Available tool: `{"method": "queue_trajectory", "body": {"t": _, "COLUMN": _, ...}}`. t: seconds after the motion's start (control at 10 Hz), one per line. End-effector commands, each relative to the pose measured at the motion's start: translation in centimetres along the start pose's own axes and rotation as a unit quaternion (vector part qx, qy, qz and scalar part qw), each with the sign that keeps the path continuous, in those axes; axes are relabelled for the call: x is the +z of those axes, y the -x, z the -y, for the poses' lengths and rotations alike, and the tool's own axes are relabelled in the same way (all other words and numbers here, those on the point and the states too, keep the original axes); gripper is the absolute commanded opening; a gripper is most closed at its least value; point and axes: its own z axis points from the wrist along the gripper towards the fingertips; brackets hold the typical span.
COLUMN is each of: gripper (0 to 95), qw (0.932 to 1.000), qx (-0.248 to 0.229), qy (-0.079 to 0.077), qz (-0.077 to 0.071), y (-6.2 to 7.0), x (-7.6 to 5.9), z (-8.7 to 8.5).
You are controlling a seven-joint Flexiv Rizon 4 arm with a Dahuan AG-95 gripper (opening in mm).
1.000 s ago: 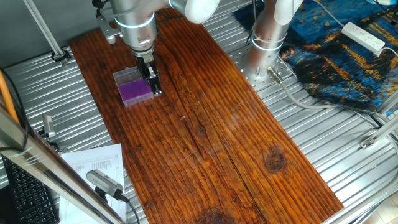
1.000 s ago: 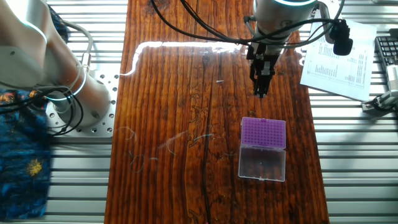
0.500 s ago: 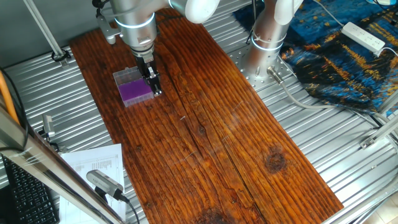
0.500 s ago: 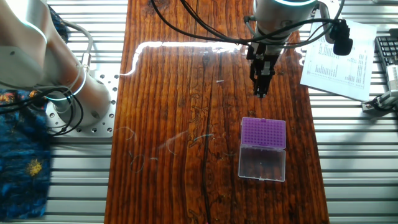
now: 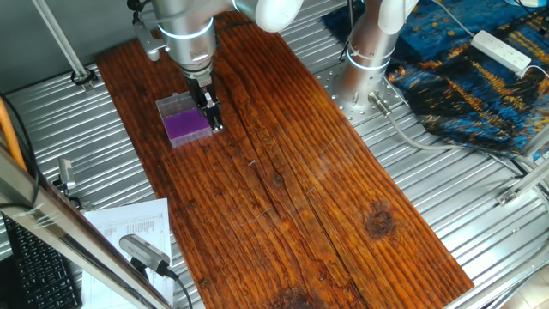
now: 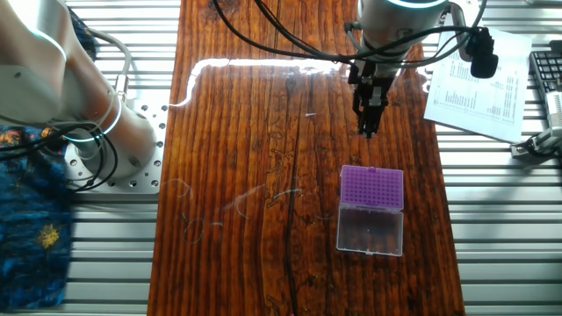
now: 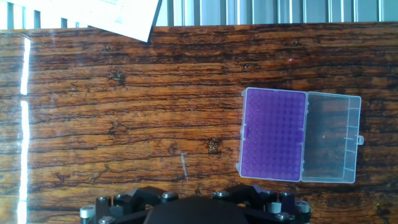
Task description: Insert a small pipette tip into the holder for small pipette tips
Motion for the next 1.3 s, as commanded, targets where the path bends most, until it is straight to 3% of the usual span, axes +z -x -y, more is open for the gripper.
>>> {"method": "queue_trajectory", "body": {"t": 0.1, "gripper": 0.0, "qw": 0.9986, "qx": -0.045, "qy": 0.016, "qz": -0.025, "y": 0.01, "x": -0.02, "z": -0.01}}
{"method": "queue_trajectory", "body": {"t": 1.3, "gripper": 0.0, "qw": 0.9983, "qx": -0.042, "qy": 0.015, "qz": -0.036, "y": 0.57, "x": -0.34, "z": -0.25}}
